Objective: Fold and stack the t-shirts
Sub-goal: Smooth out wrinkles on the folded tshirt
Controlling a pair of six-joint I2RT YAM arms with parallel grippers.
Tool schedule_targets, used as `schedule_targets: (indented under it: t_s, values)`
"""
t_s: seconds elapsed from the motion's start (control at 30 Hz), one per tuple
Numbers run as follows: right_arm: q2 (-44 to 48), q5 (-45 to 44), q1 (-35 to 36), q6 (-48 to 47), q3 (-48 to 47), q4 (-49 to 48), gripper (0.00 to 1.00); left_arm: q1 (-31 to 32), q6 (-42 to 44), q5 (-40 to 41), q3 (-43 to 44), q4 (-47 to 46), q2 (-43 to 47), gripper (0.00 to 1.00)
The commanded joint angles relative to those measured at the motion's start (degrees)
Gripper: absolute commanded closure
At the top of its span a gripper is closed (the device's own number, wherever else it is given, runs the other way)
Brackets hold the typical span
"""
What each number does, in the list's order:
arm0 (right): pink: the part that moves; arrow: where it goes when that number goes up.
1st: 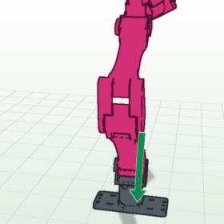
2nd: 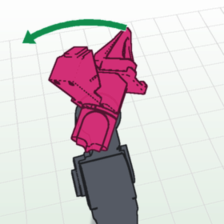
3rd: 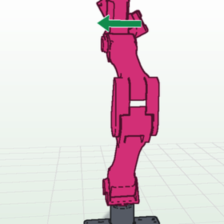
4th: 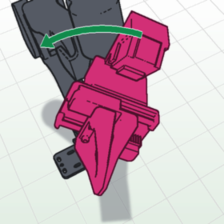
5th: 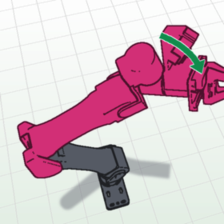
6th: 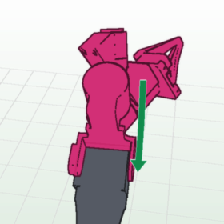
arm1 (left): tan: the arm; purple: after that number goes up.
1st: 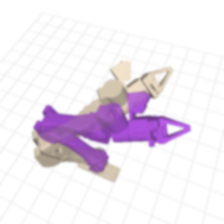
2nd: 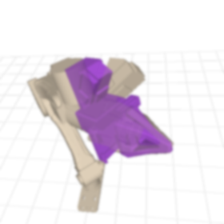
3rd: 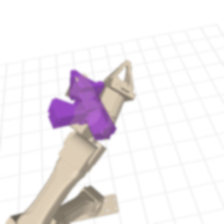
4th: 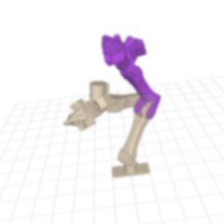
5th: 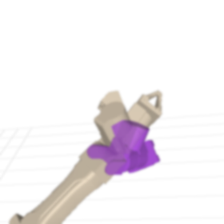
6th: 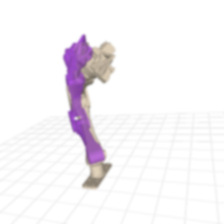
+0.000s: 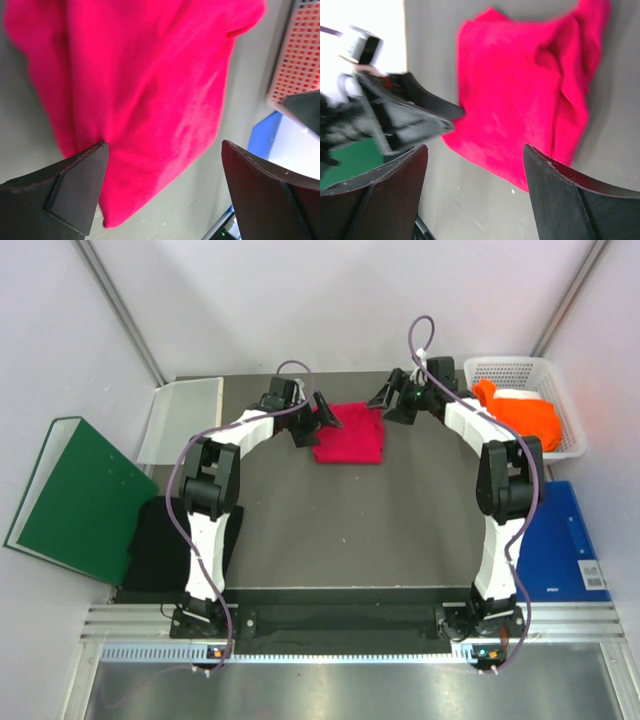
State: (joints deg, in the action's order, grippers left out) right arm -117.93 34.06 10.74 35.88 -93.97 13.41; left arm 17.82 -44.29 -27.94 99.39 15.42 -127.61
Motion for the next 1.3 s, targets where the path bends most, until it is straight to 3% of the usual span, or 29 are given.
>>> schedule_targets:
  t_s: [0.0, 0.23, 0.67, 1.27]
  values:
    - [1.12, 2.15, 0.42, 0.6, -3.94, -0.66, 0.24, -0.6, 1.58, 2.81, -1.57, -1.36, 6.5, 0.01]
    - [-1.07, 3.99, 2.0, 2.0, -3.59, -2.86, 0.24, -0.77, 2.55, 5.18, -3.68, -1.45, 8.87, 0.01]
    - [-10.74, 2.94, 5.78, 3.32, -7.71, -3.74, 0.25, -0.86, 3.25, 7.02, -0.17, 0.66, 5.0, 0.01]
    - [-11.27, 1.88, 5.69, 2.44, -6.04, -2.6, 0.25, 1.33, 1.67, 5.27, -1.31, -0.92, 1.75, 0.01]
